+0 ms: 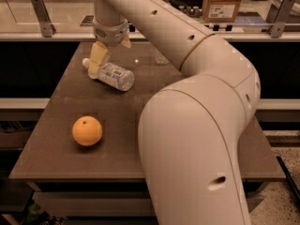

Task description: Place blue plastic bottle upright

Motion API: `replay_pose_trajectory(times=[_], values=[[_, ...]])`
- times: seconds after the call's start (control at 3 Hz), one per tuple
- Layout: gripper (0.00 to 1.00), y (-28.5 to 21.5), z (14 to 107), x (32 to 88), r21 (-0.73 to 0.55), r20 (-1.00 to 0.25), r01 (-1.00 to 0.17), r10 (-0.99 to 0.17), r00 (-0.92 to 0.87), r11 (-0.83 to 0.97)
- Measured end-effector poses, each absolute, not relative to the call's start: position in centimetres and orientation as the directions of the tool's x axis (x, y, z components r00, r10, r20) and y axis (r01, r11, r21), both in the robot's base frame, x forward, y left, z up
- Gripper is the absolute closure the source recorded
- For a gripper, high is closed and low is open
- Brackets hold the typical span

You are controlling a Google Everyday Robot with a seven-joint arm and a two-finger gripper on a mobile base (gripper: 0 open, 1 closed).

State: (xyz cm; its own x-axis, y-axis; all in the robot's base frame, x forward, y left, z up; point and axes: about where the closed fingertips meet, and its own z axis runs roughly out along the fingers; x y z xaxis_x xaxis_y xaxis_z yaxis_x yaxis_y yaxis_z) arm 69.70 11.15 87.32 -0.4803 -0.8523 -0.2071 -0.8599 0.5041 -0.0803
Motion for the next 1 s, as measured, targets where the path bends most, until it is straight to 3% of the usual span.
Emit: replay_pose_trajectory(times=[1.0], values=[[0.00,12.5,85.1,68.8,-0.074,-0.166,-0.825,-0.822,-0.544,0.561]])
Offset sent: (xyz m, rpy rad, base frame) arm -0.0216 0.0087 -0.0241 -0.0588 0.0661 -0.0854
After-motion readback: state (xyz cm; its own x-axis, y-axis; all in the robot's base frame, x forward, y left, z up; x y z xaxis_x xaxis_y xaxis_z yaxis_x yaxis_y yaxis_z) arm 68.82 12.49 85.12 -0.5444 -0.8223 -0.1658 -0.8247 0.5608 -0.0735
